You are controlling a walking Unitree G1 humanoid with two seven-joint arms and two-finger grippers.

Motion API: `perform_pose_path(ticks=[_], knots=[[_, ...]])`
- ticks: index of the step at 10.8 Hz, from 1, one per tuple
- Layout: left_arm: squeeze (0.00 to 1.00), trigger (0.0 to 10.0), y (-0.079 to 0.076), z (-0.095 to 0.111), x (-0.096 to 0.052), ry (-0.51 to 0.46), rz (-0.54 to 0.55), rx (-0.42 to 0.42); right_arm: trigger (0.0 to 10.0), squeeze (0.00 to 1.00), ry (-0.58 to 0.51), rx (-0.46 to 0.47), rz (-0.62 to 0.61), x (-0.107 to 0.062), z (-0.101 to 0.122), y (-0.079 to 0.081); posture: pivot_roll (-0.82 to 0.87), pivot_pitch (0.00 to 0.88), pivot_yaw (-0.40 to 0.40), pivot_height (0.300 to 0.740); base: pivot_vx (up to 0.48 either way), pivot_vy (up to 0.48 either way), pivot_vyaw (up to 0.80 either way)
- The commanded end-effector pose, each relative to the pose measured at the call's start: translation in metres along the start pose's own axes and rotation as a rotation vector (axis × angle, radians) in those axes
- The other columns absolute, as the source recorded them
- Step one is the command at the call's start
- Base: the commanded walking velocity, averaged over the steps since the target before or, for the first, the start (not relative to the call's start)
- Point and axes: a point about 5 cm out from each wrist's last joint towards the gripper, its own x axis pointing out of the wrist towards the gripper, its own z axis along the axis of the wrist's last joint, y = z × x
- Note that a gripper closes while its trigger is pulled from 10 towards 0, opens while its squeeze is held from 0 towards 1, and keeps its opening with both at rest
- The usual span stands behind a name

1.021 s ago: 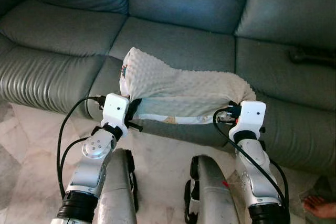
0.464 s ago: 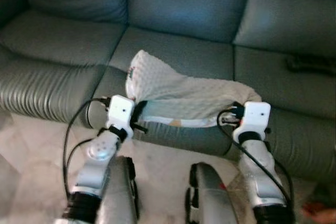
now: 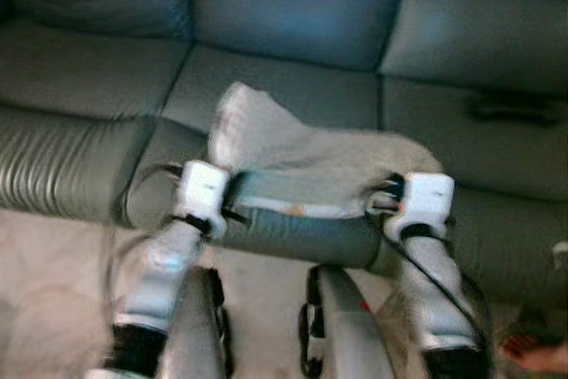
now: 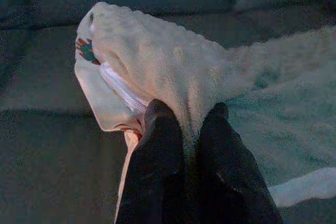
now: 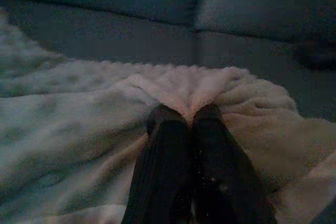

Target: Move the pillow to the sofa

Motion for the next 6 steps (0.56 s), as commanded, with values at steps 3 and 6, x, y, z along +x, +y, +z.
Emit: perform_pose_path(ticks=[3,6], knots=[[0.00,10.0,0.010,0.010,0.015,-0.037,0.008,0.050,10.0,0.00,-0.028,0.023,0.008,0.007,0.011,0.000,-0.05,0.376,-0.001,0.626,0.000,0.000,0.00],[0.00,10.0,0.035,0.036,0.063,-0.046,0.062,0.148,10.0,0.00,-0.052,0.018,0.013,0.050,0.037,0.001,-0.08,0.471,0.001,0.626,0.000,0.000,0.00]])
